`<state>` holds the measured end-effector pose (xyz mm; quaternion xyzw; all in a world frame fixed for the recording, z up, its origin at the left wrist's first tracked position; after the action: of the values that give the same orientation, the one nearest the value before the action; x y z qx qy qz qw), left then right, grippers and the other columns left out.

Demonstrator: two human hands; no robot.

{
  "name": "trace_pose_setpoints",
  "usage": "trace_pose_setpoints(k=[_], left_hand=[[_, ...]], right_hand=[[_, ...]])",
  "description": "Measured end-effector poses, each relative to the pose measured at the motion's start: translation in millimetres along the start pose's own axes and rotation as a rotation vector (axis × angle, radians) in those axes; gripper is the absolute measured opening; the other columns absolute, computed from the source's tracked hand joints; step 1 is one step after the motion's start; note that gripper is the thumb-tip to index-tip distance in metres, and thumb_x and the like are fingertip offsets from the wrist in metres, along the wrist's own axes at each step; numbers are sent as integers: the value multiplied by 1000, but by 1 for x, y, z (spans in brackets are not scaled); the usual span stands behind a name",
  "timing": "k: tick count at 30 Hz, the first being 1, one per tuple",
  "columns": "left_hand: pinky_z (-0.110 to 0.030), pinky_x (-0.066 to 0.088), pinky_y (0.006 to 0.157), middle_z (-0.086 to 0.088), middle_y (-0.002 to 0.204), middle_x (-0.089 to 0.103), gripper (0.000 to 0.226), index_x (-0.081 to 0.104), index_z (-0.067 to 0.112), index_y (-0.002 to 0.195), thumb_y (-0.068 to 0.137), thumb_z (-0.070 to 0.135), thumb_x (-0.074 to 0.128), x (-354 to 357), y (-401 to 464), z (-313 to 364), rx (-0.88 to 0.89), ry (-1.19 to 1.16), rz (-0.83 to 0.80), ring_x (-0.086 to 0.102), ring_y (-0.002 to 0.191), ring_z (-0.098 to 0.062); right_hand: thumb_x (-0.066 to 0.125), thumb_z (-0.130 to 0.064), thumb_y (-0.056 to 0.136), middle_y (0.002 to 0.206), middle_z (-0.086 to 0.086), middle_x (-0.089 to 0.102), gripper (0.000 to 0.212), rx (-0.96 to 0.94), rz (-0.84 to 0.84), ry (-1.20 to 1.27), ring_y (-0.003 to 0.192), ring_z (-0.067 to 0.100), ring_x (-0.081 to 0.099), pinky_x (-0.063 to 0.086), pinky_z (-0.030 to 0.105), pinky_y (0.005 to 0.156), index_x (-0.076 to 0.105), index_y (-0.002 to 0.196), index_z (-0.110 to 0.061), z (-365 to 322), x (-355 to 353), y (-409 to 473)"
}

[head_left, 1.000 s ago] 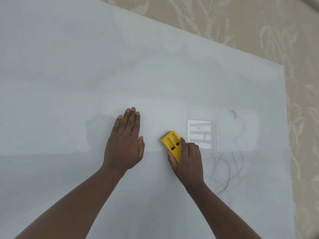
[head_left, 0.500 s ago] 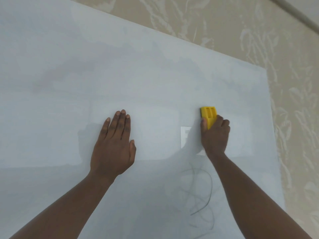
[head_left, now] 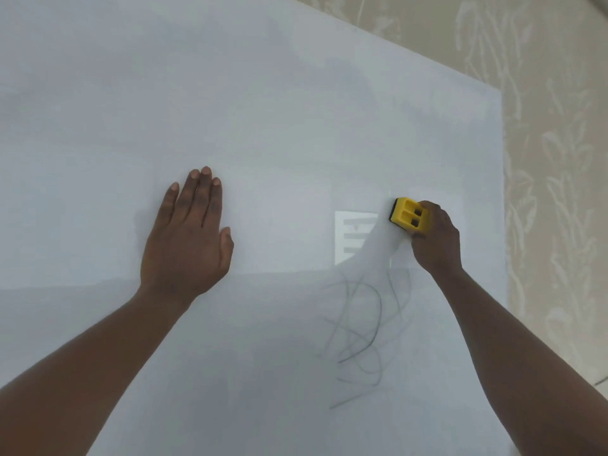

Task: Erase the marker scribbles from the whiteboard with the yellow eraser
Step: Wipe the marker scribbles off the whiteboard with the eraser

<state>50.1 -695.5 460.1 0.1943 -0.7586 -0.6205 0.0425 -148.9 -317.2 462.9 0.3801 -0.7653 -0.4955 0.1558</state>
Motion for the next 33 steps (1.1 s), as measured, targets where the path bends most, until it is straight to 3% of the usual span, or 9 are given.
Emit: trace_pose_setpoints(k=[6, 14, 19, 26, 29, 33], left_hand=[[-50, 13, 127, -23, 164, 18, 67, 16, -2, 155, 98, 31, 26, -1, -6, 1, 14, -38, 2, 15, 154, -34], [-49, 9, 128, -21, 166, 15, 68, 11, -1, 156, 98, 32, 25, -1, -22, 1, 19, -62, 3, 11, 155, -32], [-49, 10, 128, -21, 166, 13, 68, 9, -1, 156, 99, 33, 24, 2, -41, 0, 50, -63, -10, 11, 156, -32], [-49, 10, 128, -20, 166, 12, 68, 8, 0, 157, 99, 33, 24, 4, -53, -2, 84, -93, -3, 10, 156, -31], [-49, 11, 128, -20, 166, 12, 68, 9, -1, 157, 99, 33, 25, 4, -55, -3, 92, -90, -2, 11, 156, -31], [-49, 13, 127, -20, 166, 14, 68, 12, -1, 156, 99, 32, 26, 2, -55, -4, 87, -102, -1, 14, 156, -30]], right_hand=[[63, 11, 72, 115, 0, 63, 60, 17, -53, -24, 93, 31, 60, 45, 30, 71, 53, 122, -19, 31, 3, -79], [74, -8, 74, 108, 1, 68, 54, 294, -122, -29, 90, 28, 61, 43, 31, 70, 55, 122, -23, 71, 27, -215], [78, -26, 75, 107, -3, 65, 50, 470, -116, 52, 89, 23, 59, 42, 32, 73, 55, 119, -28, 54, 47, -289], [75, -50, 73, 101, -22, 54, 56, 323, -143, 96, 95, 7, 57, 42, 23, 76, 53, 123, -37, -42, 79, -334], [69, -58, 76, 105, -20, 55, 59, 242, -130, 88, 95, 6, 54, 45, 24, 78, 51, 128, -34, -73, 84, -324], [66, -54, 82, 114, -10, 59, 61, 204, -92, 41, 103, 12, 55, 45, 27, 83, 50, 134, -27, -74, 78, -293]])
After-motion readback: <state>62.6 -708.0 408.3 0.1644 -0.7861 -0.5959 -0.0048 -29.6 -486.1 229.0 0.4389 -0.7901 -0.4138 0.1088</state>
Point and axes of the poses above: each hand's wrist, its own y-axis towards the middle knuckle, its own x-axis out of the palm, z = x × y, the point moved 9 cm from there along y, towards the middle knuckle
